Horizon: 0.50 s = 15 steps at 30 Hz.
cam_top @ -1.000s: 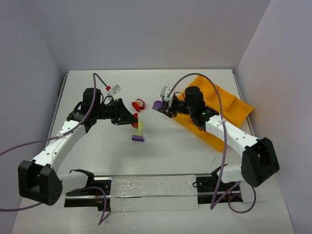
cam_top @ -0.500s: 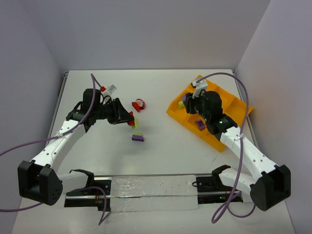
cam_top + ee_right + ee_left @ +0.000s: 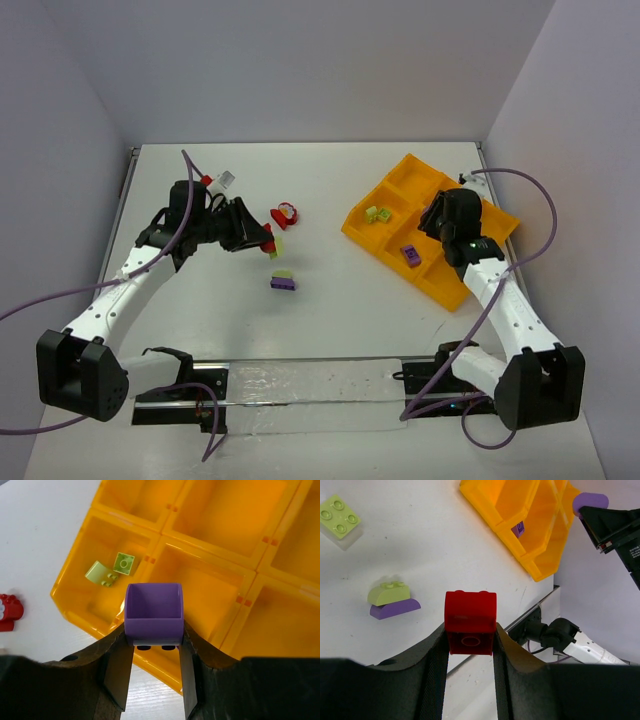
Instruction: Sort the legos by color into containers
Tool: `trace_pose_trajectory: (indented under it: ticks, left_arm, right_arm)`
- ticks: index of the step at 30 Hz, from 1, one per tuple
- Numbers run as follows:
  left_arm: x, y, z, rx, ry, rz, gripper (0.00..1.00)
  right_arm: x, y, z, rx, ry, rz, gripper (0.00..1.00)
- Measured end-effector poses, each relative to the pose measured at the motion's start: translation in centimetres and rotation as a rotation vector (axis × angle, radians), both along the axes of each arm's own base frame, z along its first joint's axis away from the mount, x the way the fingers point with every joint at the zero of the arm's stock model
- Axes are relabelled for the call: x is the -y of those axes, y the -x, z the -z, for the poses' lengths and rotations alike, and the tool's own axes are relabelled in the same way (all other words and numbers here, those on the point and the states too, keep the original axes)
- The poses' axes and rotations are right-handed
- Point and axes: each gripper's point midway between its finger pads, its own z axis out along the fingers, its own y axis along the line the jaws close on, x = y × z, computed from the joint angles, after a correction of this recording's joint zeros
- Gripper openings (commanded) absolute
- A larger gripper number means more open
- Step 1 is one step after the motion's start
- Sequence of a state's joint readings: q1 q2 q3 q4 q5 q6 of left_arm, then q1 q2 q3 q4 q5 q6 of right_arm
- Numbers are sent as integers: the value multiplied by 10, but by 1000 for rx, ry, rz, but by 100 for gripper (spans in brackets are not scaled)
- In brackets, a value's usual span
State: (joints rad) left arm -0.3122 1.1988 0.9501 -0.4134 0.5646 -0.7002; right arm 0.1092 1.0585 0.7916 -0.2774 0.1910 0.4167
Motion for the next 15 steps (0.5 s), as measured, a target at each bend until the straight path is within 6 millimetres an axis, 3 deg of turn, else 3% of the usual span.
trace_pose_trajectory:
  ticks: [11, 14, 15]
  left_arm:
    - [-1, -3, 0, 5, -6, -15, 0]
    - [-1, -3, 0, 3, -4, -19, 0]
    - [-1, -3, 0, 1, -3, -21, 0]
  right_arm:
    - [6, -5, 33, -88, -64, 53, 10]
    - [3, -5, 41, -108, -75, 46, 18]
    - [3, -5, 43, -112, -78, 43, 28]
